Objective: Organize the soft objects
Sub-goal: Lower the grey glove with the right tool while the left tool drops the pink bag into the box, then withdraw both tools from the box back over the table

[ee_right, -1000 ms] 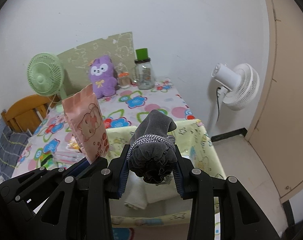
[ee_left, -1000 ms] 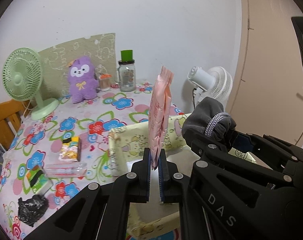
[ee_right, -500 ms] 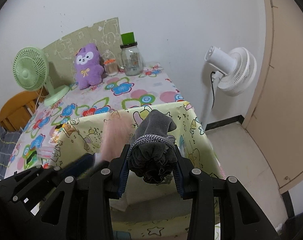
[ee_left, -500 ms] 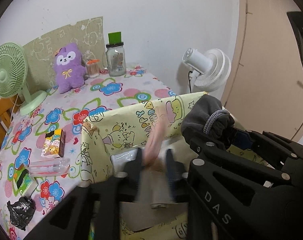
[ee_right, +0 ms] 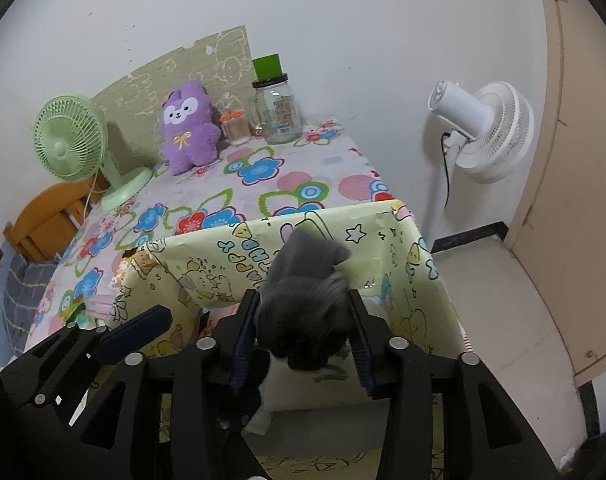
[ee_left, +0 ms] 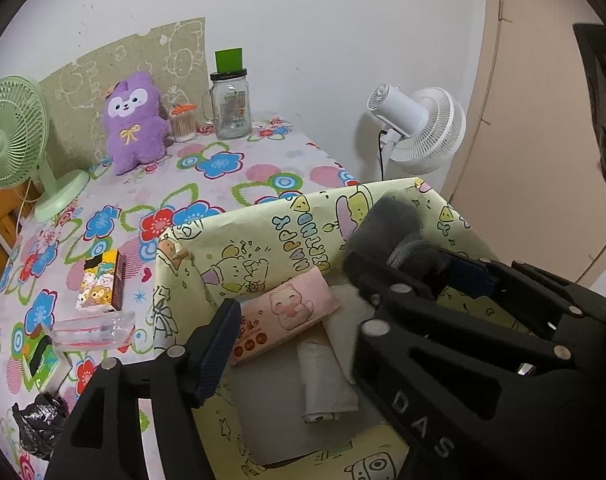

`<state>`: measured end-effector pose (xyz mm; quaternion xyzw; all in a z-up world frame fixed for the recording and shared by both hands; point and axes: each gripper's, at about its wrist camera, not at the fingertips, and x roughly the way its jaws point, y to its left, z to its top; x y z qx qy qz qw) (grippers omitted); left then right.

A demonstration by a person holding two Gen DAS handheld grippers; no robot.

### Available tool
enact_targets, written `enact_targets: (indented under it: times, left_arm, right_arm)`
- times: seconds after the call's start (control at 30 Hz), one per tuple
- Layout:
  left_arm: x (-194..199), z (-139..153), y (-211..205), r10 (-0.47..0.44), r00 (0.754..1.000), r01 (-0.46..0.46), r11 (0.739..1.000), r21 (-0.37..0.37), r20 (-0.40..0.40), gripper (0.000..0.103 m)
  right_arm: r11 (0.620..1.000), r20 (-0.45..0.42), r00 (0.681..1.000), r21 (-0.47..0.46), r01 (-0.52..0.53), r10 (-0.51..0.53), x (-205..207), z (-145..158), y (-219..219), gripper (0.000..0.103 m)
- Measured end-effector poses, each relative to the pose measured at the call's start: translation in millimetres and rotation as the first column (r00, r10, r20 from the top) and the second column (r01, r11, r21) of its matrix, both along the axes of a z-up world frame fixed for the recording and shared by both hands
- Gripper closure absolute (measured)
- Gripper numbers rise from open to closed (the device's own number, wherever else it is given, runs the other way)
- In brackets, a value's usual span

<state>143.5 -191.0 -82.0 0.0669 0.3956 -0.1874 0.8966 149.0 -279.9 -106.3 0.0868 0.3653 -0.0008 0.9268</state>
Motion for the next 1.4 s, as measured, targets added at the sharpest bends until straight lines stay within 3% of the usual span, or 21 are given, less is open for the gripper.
enact_targets:
  times: [0.17, 0.27, 0.47, 0.6, 0.97, 1.4]
  left_arm:
    - [-2.0, 5.5, 2.0, 0.026, 0.999, -0.027, 0.999, 0.025, 0.029, 0.022]
    - [-4.8, 9.0, 5.4, 0.027, 0.999, -0.028, 1.000, 0.012, 0.034, 0.017]
    - [-13.2, 17.7, 13.0, 0.034, 0.998, -0.034, 0.999, 0.006, 0.059, 0.012]
    - [-20.9, 24.1, 21.1, 0.067, 0.993, -0.069, 0.997, 0.016, 0.092, 0.003]
    - [-41.2, 37.8, 51.1, 0.076, 0.991, -0.074, 0.997, -0.027, 0.113, 0.002]
    - [-59.2, 47.4, 84.3, 0.117, 0.986, -0.113, 0.993, -0.041, 0.119, 0.002]
  right_arm:
    - [1.000, -0.007, 1.000, -0.003, 0.000, 0.000, -0.6, 3.2, 2.2, 0.044]
    - [0.999, 0.026, 0.999, -0.023, 0.027, -0.026, -8.4, 9.6, 4.3, 0.018]
    - [0.999, 0.057, 0.998, -0.024, 0.036, -0.035, -18.8, 19.0, 7.4, 0.017]
    - [0.999, 0.073, 0.997, -0.036, 0.039, -0.036, -26.4, 24.6, 12.9, 0.017]
    - [0.998, 0.125, 0.992, -0.059, 0.026, -0.018, -48.6, 41.1, 39.1, 0.008]
    - [0.996, 0.148, 0.988, -0.079, -0.035, 0.046, -67.2, 52.6, 72.3, 0.007]
